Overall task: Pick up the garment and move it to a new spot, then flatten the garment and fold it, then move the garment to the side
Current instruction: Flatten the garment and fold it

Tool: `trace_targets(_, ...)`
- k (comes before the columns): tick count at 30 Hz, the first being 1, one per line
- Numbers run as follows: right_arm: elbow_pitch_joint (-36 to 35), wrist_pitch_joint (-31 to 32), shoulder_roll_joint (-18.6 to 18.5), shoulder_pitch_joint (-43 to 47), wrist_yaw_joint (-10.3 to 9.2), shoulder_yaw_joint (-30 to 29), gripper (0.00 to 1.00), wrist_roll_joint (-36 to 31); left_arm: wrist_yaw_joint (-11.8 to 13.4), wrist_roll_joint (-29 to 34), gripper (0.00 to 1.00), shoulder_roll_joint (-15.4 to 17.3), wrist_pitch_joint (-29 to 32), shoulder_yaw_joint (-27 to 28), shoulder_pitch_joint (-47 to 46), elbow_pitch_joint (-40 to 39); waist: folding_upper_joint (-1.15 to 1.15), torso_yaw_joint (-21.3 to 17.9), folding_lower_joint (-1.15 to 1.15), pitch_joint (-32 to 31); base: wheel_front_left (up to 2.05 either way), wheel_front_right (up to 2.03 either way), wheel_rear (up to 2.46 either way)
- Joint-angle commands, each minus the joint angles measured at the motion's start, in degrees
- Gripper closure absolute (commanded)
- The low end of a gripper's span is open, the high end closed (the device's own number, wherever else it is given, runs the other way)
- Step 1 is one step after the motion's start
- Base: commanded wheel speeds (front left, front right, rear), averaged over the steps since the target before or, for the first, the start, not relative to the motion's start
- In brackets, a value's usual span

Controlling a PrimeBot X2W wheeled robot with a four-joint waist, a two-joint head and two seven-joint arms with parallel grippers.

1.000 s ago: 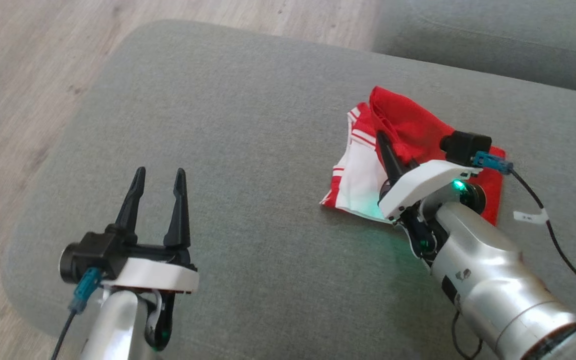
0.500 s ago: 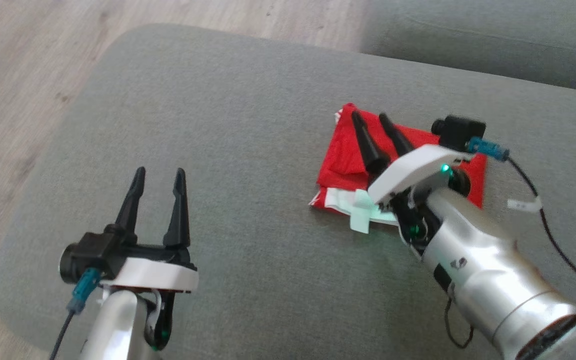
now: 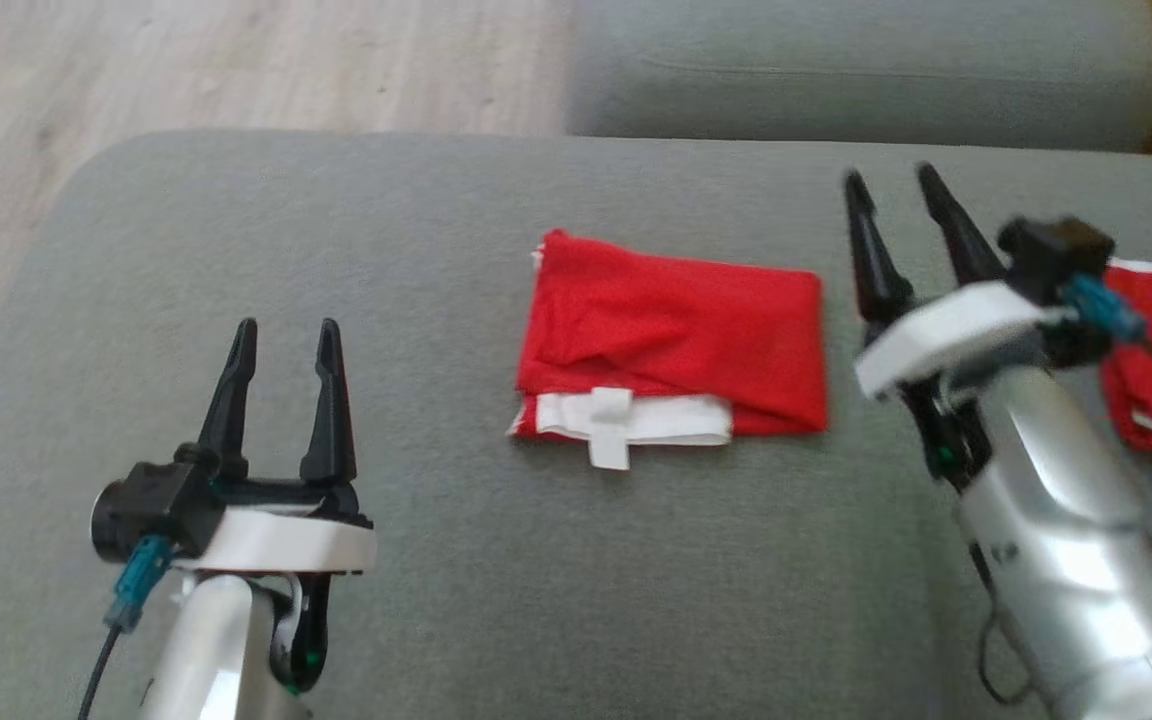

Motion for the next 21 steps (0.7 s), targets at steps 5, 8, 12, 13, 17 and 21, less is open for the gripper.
trace_targets(5,-9.62,-0.61,0.60,8.17,-0.05,-7.24,0.00,-10.85,0.40,-0.19,0.00,0.29,-0.55,2.32,-0.84,-2.03,0.00,-5.40,0.00,-0.69,0.00,0.00,0.00)
trace_targets(8,-12.24,-0.61,1.48,10.89,-0.05,-9.22,0.00,-13.02,0.55,-0.19,0.00,0.29,-0.55,2.60,-0.59,-2.02,0.00,-6.59,0.00,-0.79,0.00,0.00,0.00)
trace_targets(12,-17.49,-0.61,3.05,15.94,-0.05,-12.21,0.00,-16.57,0.69,-0.08,0.00,0.29,-0.55,3.05,0.24,-1.99,0.00,-8.58,0.00,-0.85,0.00,0.00,0.00)
trace_targets(13,-18.67,-0.61,3.33,17.13,-0.05,-12.74,0.00,-17.13,0.71,-0.05,0.00,0.29,-0.55,3.09,0.53,-1.95,0.00,-9.02,0.00,-0.87,0.00,0.00,0.00)
trace_targets(17,-22.16,-0.61,3.79,21.20,-0.05,-13.55,0.00,-16.27,0.83,0.23,0.00,0.29,-0.55,3.60,1.87,-1.81,0.00,-10.62,0.00,-0.96,0.00,0.00,0.00)
trace_targets(21,-24.86,-0.61,3.83,23.39,-0.05,-12.80,0.00,-13.94,0.97,0.00,0.00,0.29,-0.55,3.59,2.62,-1.90,0.00,-11.39,0.00,-0.74,0.00,0.00,0.00)
